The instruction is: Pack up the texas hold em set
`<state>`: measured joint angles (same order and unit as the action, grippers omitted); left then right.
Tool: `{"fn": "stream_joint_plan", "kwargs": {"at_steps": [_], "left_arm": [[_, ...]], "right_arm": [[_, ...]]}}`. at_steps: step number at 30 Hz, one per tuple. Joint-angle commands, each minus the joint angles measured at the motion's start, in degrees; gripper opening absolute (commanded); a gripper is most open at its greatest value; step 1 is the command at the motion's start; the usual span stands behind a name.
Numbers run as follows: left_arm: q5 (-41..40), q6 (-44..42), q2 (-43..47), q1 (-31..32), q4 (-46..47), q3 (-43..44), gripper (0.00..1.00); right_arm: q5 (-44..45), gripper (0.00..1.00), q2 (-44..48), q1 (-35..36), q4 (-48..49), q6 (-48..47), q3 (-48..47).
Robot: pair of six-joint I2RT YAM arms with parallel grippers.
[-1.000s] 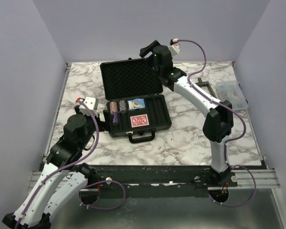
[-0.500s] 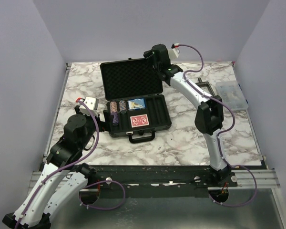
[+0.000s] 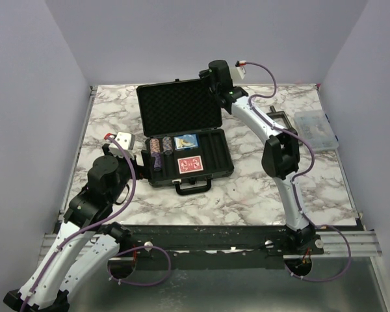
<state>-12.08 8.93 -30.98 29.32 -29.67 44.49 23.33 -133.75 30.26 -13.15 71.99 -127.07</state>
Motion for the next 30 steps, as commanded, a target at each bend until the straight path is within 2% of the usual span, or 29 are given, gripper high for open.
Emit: {"fn": "stream_joint_plan", "kwargs": {"at_steps": [1,8,10,15,18,19,30], "left_arm": [[-1.7,-0.7,0.2,-0.1,0.4,-0.6,0.91],[-1.8,-0.7,0.2,-0.1,0.4,-0.6,0.91],[-1.9,-0.7,0.4,-0.1,0.4,-0.6,0.91],[-1.8,-0.6,0.2,-0.1,0.3,-0.6,0.91],[-2.0,-0.7,0.1,-0.1,0.3,-0.6,0.91],[-2.0,-0.7,0.2,-0.1,0.3,-0.6,0.91],[-2.0,-0.6,0.2,-0.1,0.3,-0.6,0.91]], "right_arm": [[-0.4,0.47,-2.8,-0.2,0.5,1.2,-2.6],[-1.0,0.42,-5.3,-0.3,2.3,0.4,-5.3],[-1.2,0.37,-5.8,-0.3,3.0,0.3,-5.3],[-1.9,0.2,-6.4,-0.4,5.2,-0.8,-5.3],[-2.5,0.03,-6.5,-0.5,6.1,-1.3,-5.3],[-2.7,0.01,-6.4,-0.5,6.3,-1.5,-5.3],[-3.9,0.01,-2.3,-0.5,9.1,-3.4,-0.1]]}}
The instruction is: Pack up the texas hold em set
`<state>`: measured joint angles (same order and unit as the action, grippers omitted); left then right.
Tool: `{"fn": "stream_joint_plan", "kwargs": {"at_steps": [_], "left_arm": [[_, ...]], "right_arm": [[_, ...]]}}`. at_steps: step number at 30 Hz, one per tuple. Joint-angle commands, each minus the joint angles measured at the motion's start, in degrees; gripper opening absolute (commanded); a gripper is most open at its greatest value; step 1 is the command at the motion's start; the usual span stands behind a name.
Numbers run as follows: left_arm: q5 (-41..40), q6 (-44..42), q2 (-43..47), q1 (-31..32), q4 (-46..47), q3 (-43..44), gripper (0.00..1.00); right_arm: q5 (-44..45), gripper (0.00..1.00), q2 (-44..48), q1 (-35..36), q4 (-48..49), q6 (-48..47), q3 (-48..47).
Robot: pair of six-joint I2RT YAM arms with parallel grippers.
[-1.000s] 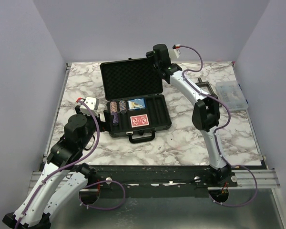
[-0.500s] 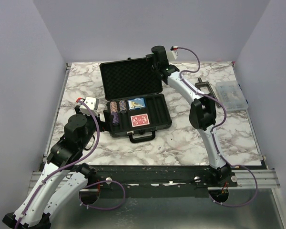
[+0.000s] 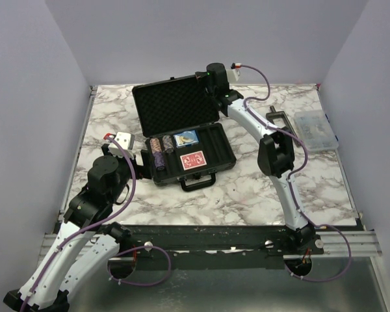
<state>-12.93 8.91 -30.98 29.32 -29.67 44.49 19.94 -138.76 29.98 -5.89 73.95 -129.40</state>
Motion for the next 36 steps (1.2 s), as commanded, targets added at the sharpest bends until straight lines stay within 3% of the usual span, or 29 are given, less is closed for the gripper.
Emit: {"fn": "stream_joint_plan", "kwargs": {"at_steps": [1,36], "left_arm": [[-1.1,-0.6,0.2,-0.1,0.3,-0.6,0.91],[-0.9,-0.6,0.9,-0.1,0.4,-0.5,0.91]], "right_arm": [[-0.8,0.0,3.4,-0.2,1.9,-5.4,3.0],[-6.6,0.01,42.5,1.7,21.6,-2.1,60.0]]}}
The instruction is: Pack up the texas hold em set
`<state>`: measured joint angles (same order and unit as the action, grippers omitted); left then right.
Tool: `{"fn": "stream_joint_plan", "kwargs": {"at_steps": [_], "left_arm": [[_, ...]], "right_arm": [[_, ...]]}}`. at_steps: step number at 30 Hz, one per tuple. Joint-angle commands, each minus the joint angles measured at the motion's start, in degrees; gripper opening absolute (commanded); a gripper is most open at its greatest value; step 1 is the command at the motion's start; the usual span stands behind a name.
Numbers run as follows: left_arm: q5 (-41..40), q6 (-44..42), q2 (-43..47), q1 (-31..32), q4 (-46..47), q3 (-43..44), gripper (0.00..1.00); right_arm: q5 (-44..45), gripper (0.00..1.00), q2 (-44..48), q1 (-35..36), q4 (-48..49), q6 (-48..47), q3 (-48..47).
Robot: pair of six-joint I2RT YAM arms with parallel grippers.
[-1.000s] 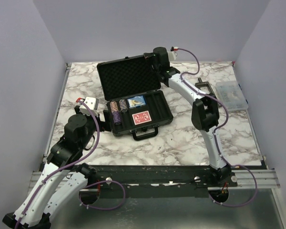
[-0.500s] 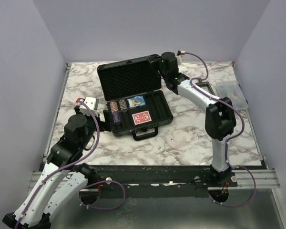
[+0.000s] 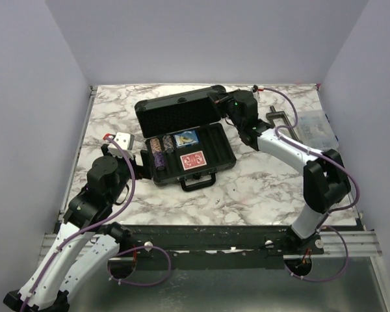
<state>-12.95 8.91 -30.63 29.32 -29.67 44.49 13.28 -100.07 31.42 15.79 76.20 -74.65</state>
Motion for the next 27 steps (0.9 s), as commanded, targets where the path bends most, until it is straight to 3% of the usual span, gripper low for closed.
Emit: {"fn": "stream_joint_plan", "kwargs": {"at_steps": [1,12,21,23,25,27], "left_arm": [[-0.8,-0.6,0.5,-0.1,0.4,-0.5,0.91],[-0.7,-0.7,0.6,-0.1,0.4,-0.4,0.91],[-0.2,-0.6,0.1,-0.1,0.4,-0.4,0.91],[-0.2,-0.6,0.2,-0.1,0.4,-0.4,0.91],[-0.2,-0.6,0.2,-0.1,0.4,-0.4,0.91],[-0.1,-0.6,0.2,-0.1,0.4,-0.4,0.91]], "right_arm": [[0.1,0.01,4.8,0.3,0.2,-4.3,6.8],[0.5,0.01,14.4,1.1,1.5,-2.7,20.9],[0.9,0.01,18.1,1.2,-1.5,-2.3,26.5],[0.8,0.12,18.8,1.2,-2.7,-2.1,27.5],[1.3,0.41,20.0,1.2,-6.0,-1.9,28.1],[2.6,0.56,21.4,1.3,-11.0,-1.1,28.3]]}}
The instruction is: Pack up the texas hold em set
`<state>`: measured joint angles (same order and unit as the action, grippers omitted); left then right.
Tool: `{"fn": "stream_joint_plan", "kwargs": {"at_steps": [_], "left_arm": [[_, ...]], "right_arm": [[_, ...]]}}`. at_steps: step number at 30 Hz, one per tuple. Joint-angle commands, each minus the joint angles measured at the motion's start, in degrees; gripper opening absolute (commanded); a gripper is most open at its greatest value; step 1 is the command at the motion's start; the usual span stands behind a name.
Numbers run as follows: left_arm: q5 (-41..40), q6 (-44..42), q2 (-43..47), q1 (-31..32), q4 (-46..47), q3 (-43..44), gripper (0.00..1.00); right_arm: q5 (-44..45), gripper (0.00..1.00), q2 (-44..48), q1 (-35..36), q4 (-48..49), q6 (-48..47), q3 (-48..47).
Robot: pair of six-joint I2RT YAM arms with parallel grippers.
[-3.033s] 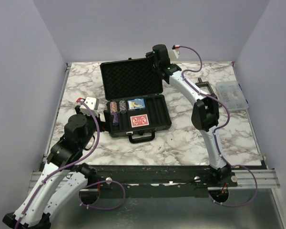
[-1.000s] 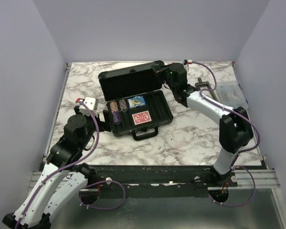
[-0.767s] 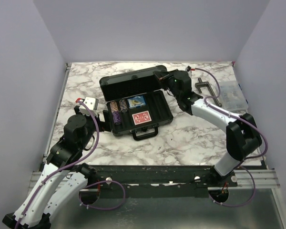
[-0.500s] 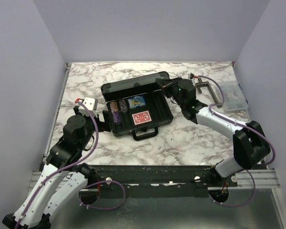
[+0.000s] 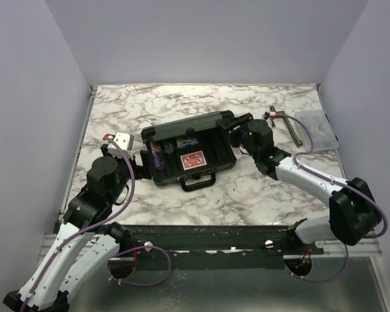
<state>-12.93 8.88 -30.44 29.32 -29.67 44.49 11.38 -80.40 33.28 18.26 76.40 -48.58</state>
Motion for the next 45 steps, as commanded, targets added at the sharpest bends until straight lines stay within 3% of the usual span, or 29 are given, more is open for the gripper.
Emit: {"fn": "stream_joint_plan", "kwargs": {"at_steps": [1,4,11,16,19,27,33,39,45], "left_arm": [[0.0,-0.6,0.1,-0.1,0.4,-0.4,0.91],[0.3,-0.5,0.1,-0.1,0.4,-0.3,0.91],[0.8,-0.4,0.6,-0.2,0.4,-0.1,0.91],[1.1,-0.3,0.6,-0.1,0.4,-0.1,0.91],[1.6,-0.4,0.4,-0.1,0.4,-0.1,0.91],[4.8,-0.1,-0.7,-0.1,0.4,0.2,0.9],[9.8,0.3,-1.5,-0.1,0.5,0.4,0.87],[19.2,0.0,-4.4,-0.1,0.7,1.2,0.77],[26.9,-0.3,-9.1,0.0,1.7,1.4,0.61]], "right_arm": [[5.4,0.61,2.6,-0.6,-15.5,-1.2,2.6],[8.1,0.7,6.0,-0.6,-23.3,-0.1,4.0],[12.8,0.72,14.6,-0.6,-33.4,-0.3,8.3],[14.4,0.71,19.1,-0.6,-33.1,-6.8,7.6],[10.3,0.66,19.8,-0.6,-27.4,-14.5,6.4],[-7.8,0.61,12.2,-0.5,-22.8,-28.2,-2.5],[-22.8,0.58,5.5,0.9,-18.8,-31.7,-7.2],[-25.1,0.54,-3.4,4.9,-21.0,-35.8,-13.3],[-24.9,0.52,-8.9,5.8,-18.8,-35.9,-12.0]]}}
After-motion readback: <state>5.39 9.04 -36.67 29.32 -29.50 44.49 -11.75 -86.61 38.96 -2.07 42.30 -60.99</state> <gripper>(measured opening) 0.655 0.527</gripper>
